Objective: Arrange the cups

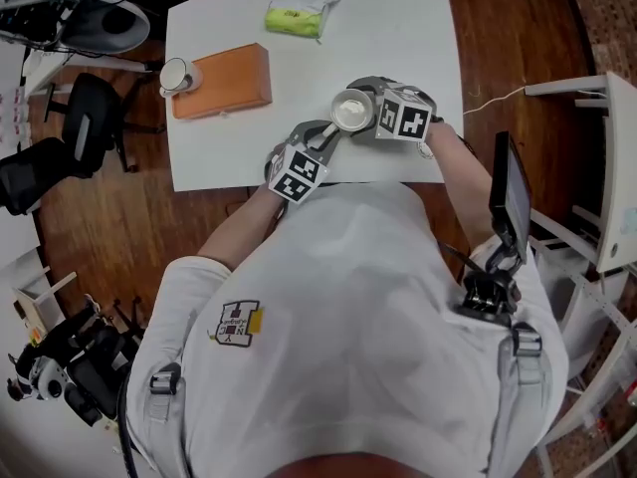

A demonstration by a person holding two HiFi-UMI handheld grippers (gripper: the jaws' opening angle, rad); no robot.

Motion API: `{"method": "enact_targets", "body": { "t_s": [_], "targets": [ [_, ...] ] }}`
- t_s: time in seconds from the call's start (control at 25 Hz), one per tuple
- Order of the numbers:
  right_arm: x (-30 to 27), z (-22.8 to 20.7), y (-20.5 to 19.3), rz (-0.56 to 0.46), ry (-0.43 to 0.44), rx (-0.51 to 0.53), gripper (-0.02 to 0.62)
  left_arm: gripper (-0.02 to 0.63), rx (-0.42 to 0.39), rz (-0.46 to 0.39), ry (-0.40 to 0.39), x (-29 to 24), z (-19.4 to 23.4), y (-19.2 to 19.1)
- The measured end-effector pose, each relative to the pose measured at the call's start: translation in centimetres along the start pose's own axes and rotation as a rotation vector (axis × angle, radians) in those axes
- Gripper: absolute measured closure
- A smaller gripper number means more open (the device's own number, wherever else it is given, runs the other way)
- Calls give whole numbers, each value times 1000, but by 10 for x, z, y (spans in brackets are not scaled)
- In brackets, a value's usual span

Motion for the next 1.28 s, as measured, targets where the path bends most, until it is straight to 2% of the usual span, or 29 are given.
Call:
{"method": "enact_targets", "body": {
  "t_s": [0.16,0.28,0.44,0.52,0.68,0.8,0.92,1.04,1.28],
  "targets": [
    [3,7,-7,26,-48,-131,155,546,9,3,-20,1,-8,-1],
    [13,18,-16,26,-150,-237,172,534,-11,-3,-101,-5,-21,1],
    [30,32,-24,12,-268,-367,244,522,-59,-5,-222,-14,-34,3],
    [32,37,-24,13,-305,-392,234,523,-60,-14,-244,-14,-35,3],
    [18,37,-23,26,-332,-369,195,529,-68,-8,-253,-9,-31,2],
    [9,34,-23,54,-302,-292,179,535,-96,12,-241,-5,-28,0],
    [5,32,-19,35,-269,-231,173,535,-107,35,-233,-3,-27,0],
    [4,28,-19,21,-258,-223,175,540,-75,43,-227,-3,-25,1],
    [5,23,-4,10,-245,-197,175,545,-75,36,-180,10,-21,5]
  ]
}}
Point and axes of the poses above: the fingertips, and each gripper's own axes: x backward along the fingers, z to its left, y out of its top, the point moved 7 cm from there along x, backward along the fingers, and after that the axes turned 10 degrees about -y, right-handed, at the moved point
